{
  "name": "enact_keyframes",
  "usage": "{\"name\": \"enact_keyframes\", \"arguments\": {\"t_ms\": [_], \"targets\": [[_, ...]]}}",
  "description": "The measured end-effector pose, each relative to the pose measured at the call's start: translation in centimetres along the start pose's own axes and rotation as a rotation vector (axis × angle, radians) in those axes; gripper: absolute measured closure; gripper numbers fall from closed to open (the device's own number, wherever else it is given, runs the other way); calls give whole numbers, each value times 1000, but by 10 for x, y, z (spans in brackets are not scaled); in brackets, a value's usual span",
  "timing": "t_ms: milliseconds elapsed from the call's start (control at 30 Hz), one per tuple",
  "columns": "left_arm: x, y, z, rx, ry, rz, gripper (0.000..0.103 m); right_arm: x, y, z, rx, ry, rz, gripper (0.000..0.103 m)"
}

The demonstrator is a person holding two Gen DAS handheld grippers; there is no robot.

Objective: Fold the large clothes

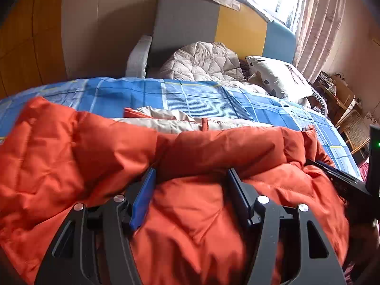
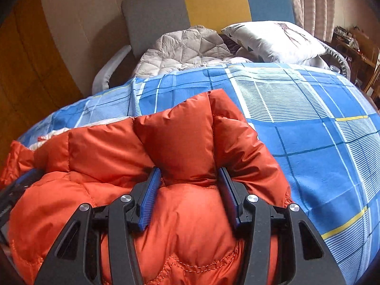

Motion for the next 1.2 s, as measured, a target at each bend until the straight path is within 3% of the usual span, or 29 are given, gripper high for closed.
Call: {"name": "enact_keyframes", "arguments": {"t_ms": [133,233,367,600,700,967,1100,1200], "targets": [[-10,2,-39,62,-30,13,38,-4,-2,-7,2,29,-15,48],[-25,5,-64,96,-64,24,37,-10,-3,-22,29,29,0,36],[-46,11,-90,131,-90,19,35,-34,2,-46,75,13,-27,36],[-88,32,-123,161,-141,8,34,-86,16,-81,104,-92,-94,36],[-103,41,-128,157,-150,-8,34,-98,21,-93,108,-118,-113,31],[-126,60,-129,145,-143,-44,34,-131,40,-113,98,-161,-176,31],[-130,67,-118,113,-120,-50,34,-144,54,-102,39,-124,-227,31],[-133,73,-106,79,-98,-59,35,-149,63,-78,-57,-61,-265,32]]}}
Point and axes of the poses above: each gripper's, at about its wrist camera, not at the fingertips, and z roughly the way its jaws point, x to its right, y to its underside, the point moved 2 cm from there along z, roughly the way its jaws point
